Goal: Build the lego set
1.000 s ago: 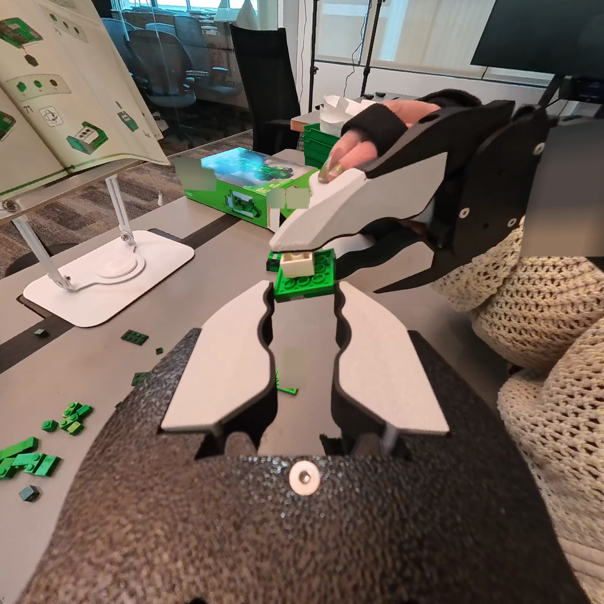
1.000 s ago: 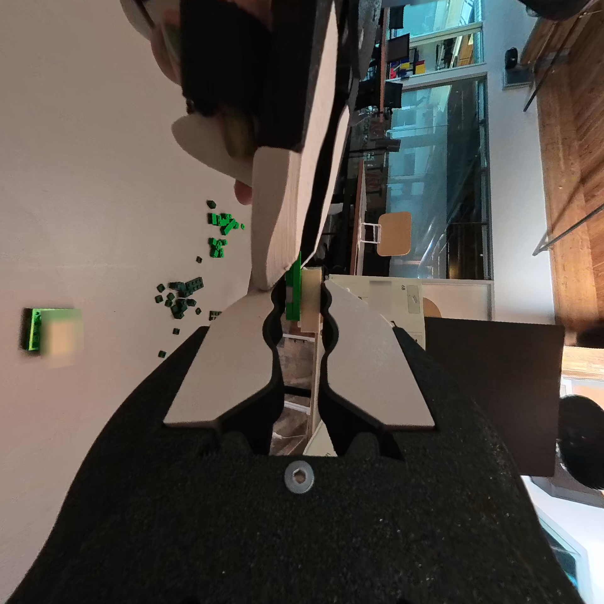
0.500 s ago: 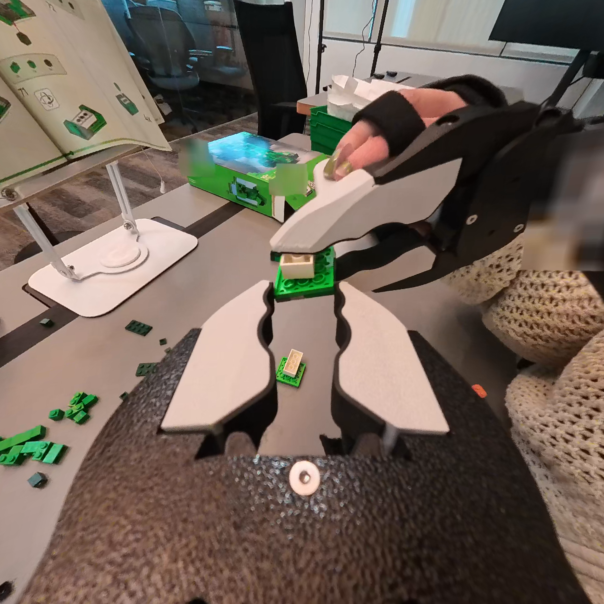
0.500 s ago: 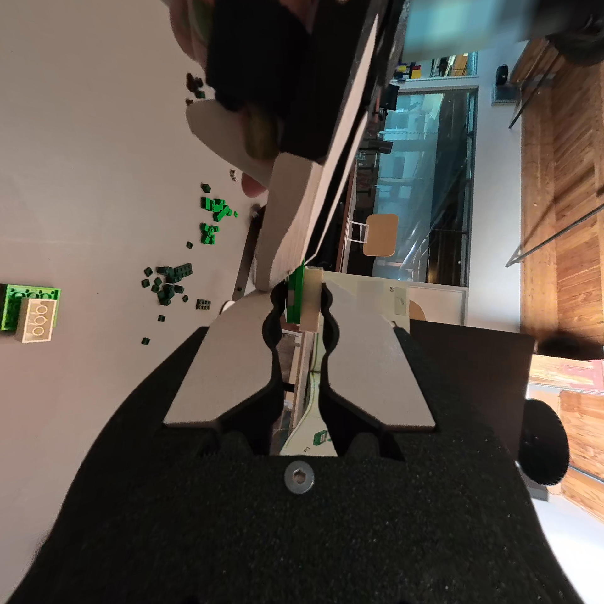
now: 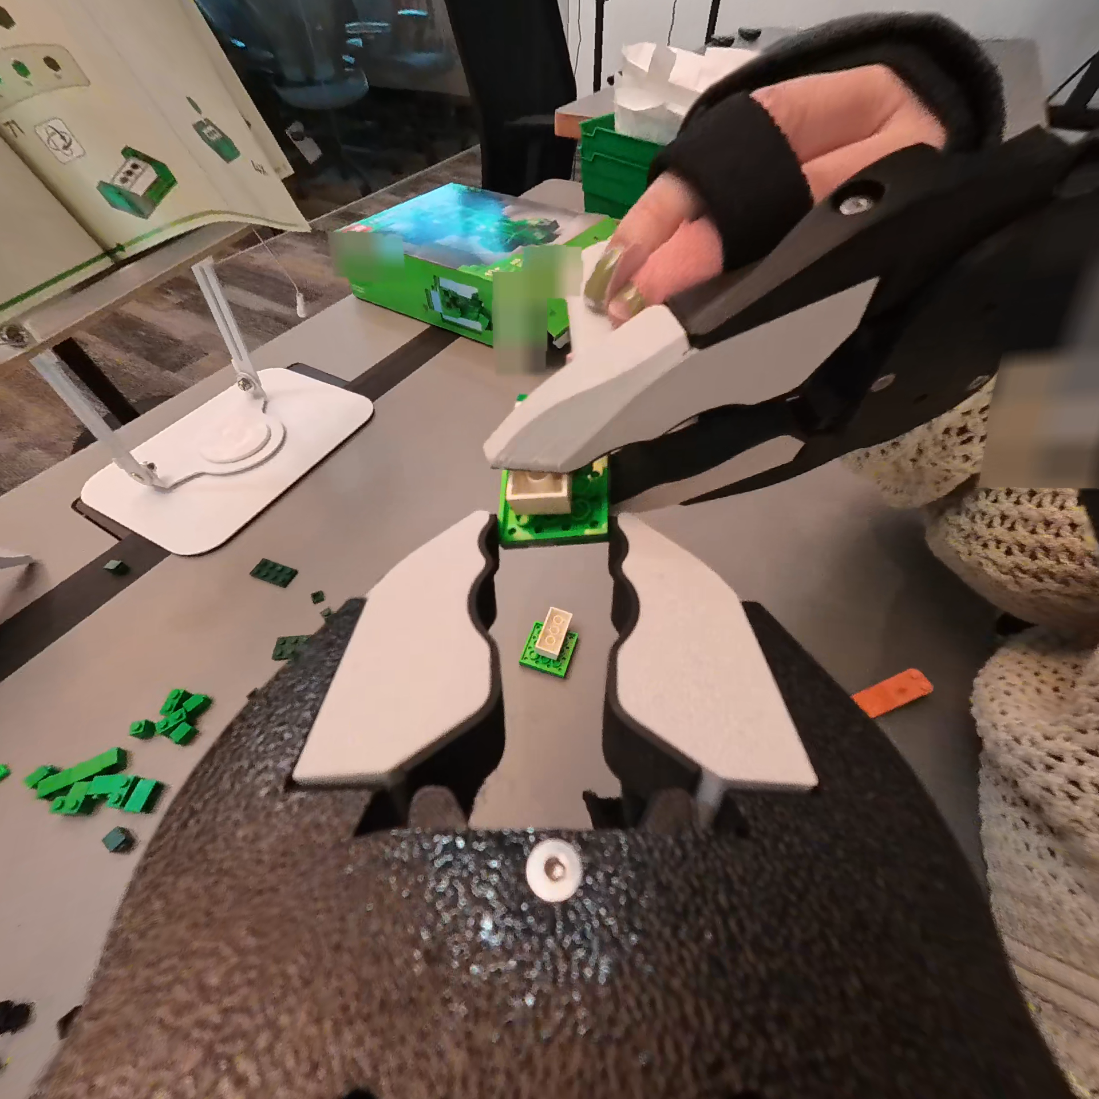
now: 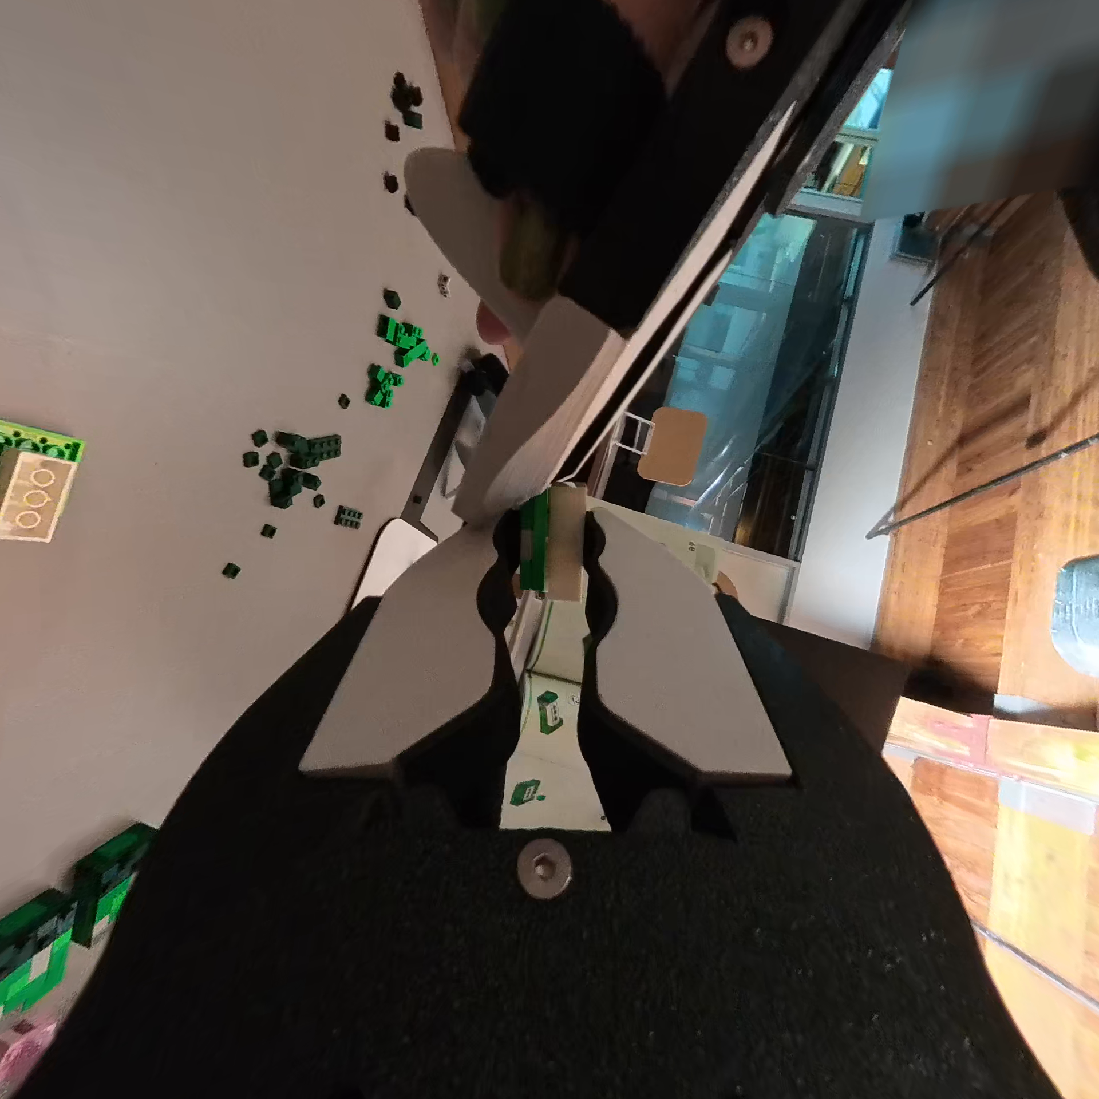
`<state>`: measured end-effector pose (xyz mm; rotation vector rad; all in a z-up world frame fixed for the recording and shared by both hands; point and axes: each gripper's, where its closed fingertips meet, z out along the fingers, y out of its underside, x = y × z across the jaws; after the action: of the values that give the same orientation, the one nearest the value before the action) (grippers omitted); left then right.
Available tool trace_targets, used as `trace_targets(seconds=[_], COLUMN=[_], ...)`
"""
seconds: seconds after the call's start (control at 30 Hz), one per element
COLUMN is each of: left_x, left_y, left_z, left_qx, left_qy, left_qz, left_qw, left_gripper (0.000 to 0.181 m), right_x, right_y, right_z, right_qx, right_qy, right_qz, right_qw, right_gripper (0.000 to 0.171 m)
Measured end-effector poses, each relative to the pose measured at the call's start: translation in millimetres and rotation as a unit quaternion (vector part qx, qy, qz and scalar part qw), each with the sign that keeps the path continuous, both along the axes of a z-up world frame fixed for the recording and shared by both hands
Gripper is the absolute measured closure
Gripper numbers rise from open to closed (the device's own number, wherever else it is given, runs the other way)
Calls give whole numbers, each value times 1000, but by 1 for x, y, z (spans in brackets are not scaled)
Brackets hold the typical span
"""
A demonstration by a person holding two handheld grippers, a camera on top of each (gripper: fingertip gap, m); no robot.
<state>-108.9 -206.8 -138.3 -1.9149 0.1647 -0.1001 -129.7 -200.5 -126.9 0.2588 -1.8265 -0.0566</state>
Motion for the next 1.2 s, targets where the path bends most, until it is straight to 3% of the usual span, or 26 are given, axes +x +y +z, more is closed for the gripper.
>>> trace_targets(seconds=[0.13, 0.23, 0.3, 0.5, 0.63, 0.73, 0.9, 1.0, 1.2], left_x=[1, 2, -1, 2, 0, 2, 7, 12, 14], left_y=[2, 1, -1, -11, -11, -11, -10, -9, -12], left_z=[-1, 8, 17, 34, 25, 21, 20, 32, 44], left_qx=[1, 32, 63, 124, 99, 87, 73, 101, 126], left_qy=[-3, 16, 69, 256, 300, 267, 99, 0, 17], left_qz=[-2, -10, -3, -22, -28, -33, -28, -25, 24], left_qw=[1000, 999, 996, 958, 948, 959, 992, 995, 992], left_gripper=[146, 146, 142, 143, 148, 147, 135, 130, 133], right_x=[1, 2, 3, 7, 9, 10, 12, 14, 17], right_y=[2, 2, 1, -3, -8, -8, -13, -17, -18], right_z=[-2, 0, 2, 0, 3, 5, 16, 25, 38], right_qx=[1, -97, -150, -177, -198, -203, -206, -196, -165], right_qy=[-14, -61, -88, -124, -134, -131, -87, -42, 33], right_qz=[-4, -16, -11, -5, 4, 7, 32, 47, 34], right_qw=[1000, 993, 985, 976, 971, 970, 974, 979, 985], right_gripper=[151, 151, 151, 151, 151, 151, 151, 151, 151])
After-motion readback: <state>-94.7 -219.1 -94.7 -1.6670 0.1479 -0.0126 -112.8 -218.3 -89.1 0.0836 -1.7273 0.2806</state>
